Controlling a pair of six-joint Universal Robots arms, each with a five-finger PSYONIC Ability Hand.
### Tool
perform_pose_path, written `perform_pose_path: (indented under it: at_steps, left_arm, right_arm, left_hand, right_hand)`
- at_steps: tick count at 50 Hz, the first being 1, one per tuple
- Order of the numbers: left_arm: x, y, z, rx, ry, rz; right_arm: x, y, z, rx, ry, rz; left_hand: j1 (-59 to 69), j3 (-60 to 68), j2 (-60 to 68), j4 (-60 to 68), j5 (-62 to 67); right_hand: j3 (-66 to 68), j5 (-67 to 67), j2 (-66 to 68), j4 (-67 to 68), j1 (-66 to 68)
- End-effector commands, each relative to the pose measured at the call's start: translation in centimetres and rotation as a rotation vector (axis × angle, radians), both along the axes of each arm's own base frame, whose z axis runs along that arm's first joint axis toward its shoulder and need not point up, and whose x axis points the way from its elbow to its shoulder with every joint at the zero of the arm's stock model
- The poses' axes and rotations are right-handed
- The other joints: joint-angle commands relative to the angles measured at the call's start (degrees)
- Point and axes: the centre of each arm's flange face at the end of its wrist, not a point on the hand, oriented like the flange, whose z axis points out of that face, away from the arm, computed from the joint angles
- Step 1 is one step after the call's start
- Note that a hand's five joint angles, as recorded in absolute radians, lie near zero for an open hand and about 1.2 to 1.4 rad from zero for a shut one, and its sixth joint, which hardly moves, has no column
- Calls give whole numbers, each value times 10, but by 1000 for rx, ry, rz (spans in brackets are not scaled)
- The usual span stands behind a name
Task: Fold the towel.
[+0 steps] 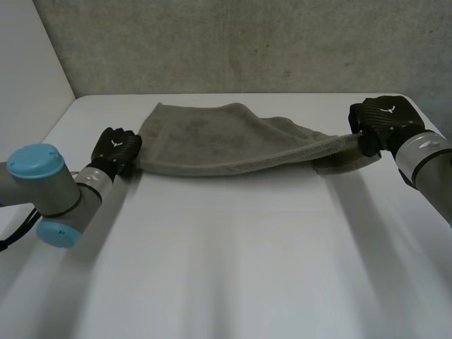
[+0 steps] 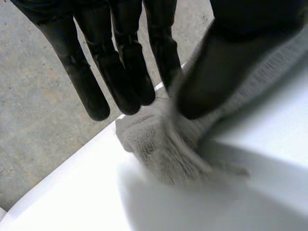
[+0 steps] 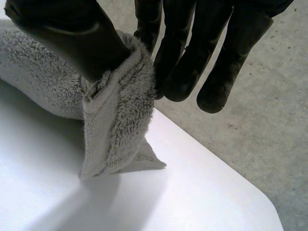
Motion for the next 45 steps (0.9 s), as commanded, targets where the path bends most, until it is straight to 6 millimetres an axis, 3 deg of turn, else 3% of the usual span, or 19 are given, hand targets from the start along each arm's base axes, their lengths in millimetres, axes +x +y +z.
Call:
perform_pose_path:
  at_steps: [1,2,5,7,8,10,16,18,21,23,25,29,35,40,42,43,45]
  left_arm:
    - [2,5,19,11,-2,-3]
    - [4,6,31,6,-1,-1]
    - [9,9,40,13,0,5]
    - [21,14,65,-5,8,21]
    - [21,14,65,-5,8,21]
    - [32,23,86,-32,13,18]
    - [48,34,110,-66,22,16]
    - [61,44,132,-105,30,28]
    - [65,52,146,-134,39,29]
    - [68,68,170,-180,78,23]
    - [69,75,182,-202,105,17]
    - [68,92,210,-239,200,-7]
    - [67,100,219,-237,260,-31]
    - [67,96,214,-212,274,-40]
    - [66,84,194,-157,271,-37]
    - [66,84,194,-157,271,-37]
    - [66,63,168,-89,274,-27]
  right_arm:
    - [-12,-7,7,-16,-1,-49]
    - [-12,-7,7,-16,-1,-49]
    - [-15,-7,8,-6,2,-56]
    - [-15,-5,7,10,5,-52]
    - [-15,-3,6,30,7,-49]
    - [-18,-1,7,45,8,-54]
    - [-21,6,15,50,10,-55]
    - [-22,9,21,37,6,-53]
    - [-22,16,38,-9,-4,-46]
    - [-22,20,50,-44,-12,-39]
    - [-23,29,72,-103,-20,-25]
    - [-23,40,88,-119,-22,-8]
    - [-29,48,104,-99,9,-9]
    - [-32,42,95,-72,86,-10]
    - [-32,36,87,-59,119,-13]
    - [-30,28,78,-43,149,-8]
    - [-27,20,71,-30,165,2]
  left_hand:
    - [129,126,118,124,140]
    - [129,126,118,124,140]
    - [129,126,118,124,140]
    - [129,126,118,124,140]
    - [129,126,118,124,140]
    - [129,126,118,124,140]
    - [129,126,118,124,140]
    - [129,126,118,124,140]
    - [129,126,118,124,140]
    - [129,126,118,124,140]
    - [129,126,118,124,140]
    - [129,126,118,124,140]
    - [129,126,118,124,140]
    - [129,126,118,124,140]
    - [129,126,118,124,140]
    - [129,126,118,124,140]
    - [129,126,118,124,140]
  right_hand:
    - [41,32,48,39,38]
    - [41,32,48,39,38]
    - [41,32,48,39,38]
    - [41,32,48,39,38]
    - [41,32,48,39,38]
    - [41,32,48,39,38]
    - [41,32,48,39,38]
    - [41,32,48,39,38]
    - [41,32,48,39,38]
    - [41,32,48,39,38]
    - [41,32,48,39,38]
    - [41,32,48,39,38]
    - [41,32,48,39,38]
    - [41,32,48,39,38]
    - [41,32,48,39,38]
    - [41,32,48,39,38]
    - [41,32,48,39,38]
